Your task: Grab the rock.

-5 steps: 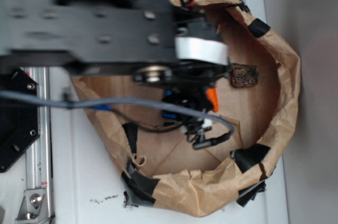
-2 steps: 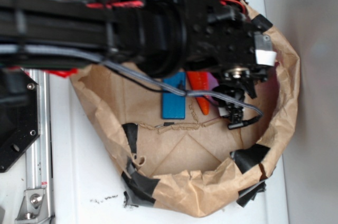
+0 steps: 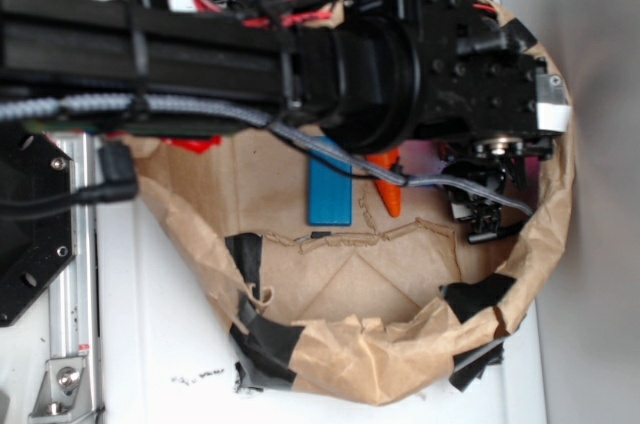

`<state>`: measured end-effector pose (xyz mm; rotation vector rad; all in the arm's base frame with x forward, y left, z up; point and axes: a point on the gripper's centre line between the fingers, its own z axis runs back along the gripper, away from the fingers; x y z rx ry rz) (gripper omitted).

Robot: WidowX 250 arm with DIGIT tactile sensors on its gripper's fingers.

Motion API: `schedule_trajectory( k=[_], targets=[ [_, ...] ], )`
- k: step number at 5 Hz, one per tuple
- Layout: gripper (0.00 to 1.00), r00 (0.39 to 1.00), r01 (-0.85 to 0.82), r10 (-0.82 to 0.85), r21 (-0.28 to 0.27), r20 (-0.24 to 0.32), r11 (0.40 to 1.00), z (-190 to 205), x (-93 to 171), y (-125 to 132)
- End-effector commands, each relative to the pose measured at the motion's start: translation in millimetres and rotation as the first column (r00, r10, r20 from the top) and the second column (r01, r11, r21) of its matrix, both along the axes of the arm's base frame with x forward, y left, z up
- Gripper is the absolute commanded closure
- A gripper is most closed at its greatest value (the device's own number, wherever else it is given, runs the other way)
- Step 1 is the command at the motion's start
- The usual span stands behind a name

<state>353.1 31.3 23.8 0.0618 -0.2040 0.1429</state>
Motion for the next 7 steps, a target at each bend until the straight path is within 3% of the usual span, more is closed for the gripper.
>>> schedule_trajectory(
  k=[1,2,3,4,6,7],
  targets=[
    [1.00,0.999,0.012,-0.012,0.002,0.038,1.000,28.1,10.8,2.0],
    [1.00,0.994,0.075,-0.075,-0.010,-0.084,0.997,66.7,-15.8,7.0],
    [1.00,0.992,-0.001,0.010,0.074,-0.127,0.997,107.8,-40.3,17.2],
    [1.00,0.967,-0.235,0.226,-0.069,-0.118,0.970,148.1,-71.9,20.7],
    [1.00,0.981,-0.185,0.176,-0.137,-0.080,0.973,191.0,-86.6,-5.0],
    [1.00,0.977,-0.208,0.200,-0.125,-0.075,0.970,187.3,-81.2,-6.8]
  ],
)
